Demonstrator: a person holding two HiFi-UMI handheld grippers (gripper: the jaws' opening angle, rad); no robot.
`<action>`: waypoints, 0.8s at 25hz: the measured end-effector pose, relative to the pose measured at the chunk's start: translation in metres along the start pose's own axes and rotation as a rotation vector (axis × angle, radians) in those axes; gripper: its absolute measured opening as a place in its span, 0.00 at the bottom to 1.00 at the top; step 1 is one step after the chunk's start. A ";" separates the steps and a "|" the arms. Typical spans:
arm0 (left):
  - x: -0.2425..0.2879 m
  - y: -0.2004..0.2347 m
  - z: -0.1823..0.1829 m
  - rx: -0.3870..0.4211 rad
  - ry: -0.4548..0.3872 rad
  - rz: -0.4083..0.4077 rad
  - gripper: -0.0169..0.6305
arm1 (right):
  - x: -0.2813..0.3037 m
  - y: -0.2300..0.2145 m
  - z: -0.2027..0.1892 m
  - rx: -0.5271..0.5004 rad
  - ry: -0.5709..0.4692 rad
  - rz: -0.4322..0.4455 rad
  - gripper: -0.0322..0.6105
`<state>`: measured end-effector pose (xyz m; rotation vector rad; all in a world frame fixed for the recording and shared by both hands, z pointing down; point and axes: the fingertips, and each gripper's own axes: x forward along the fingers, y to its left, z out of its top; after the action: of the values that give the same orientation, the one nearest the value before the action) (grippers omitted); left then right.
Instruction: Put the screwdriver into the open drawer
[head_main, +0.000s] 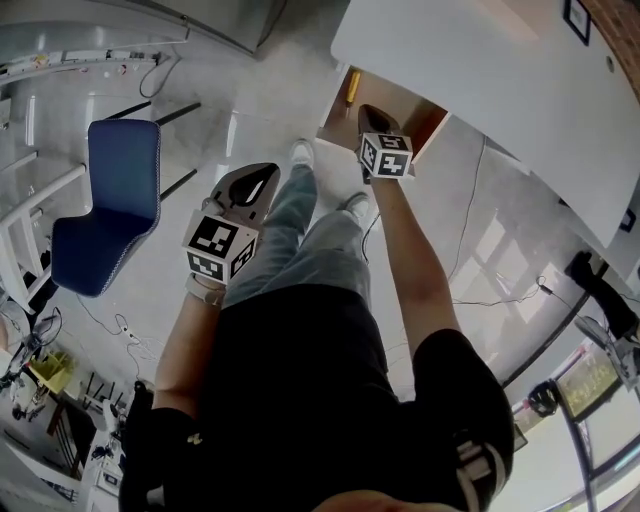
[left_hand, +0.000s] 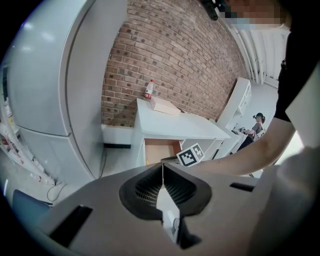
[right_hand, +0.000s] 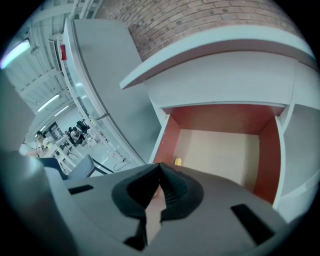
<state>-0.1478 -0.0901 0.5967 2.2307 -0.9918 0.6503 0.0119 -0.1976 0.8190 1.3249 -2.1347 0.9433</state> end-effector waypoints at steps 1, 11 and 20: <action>-0.001 -0.004 0.003 0.004 -0.007 0.001 0.04 | -0.009 0.002 0.005 0.003 -0.014 0.004 0.07; -0.011 -0.046 0.034 0.030 -0.097 -0.012 0.04 | -0.128 0.018 0.059 -0.022 -0.172 0.031 0.07; -0.019 -0.089 0.078 0.054 -0.210 -0.046 0.04 | -0.253 0.030 0.107 -0.071 -0.319 0.041 0.06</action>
<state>-0.0758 -0.0875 0.5016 2.3995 -1.0309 0.4339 0.0923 -0.1195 0.5666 1.4828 -2.4155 0.7001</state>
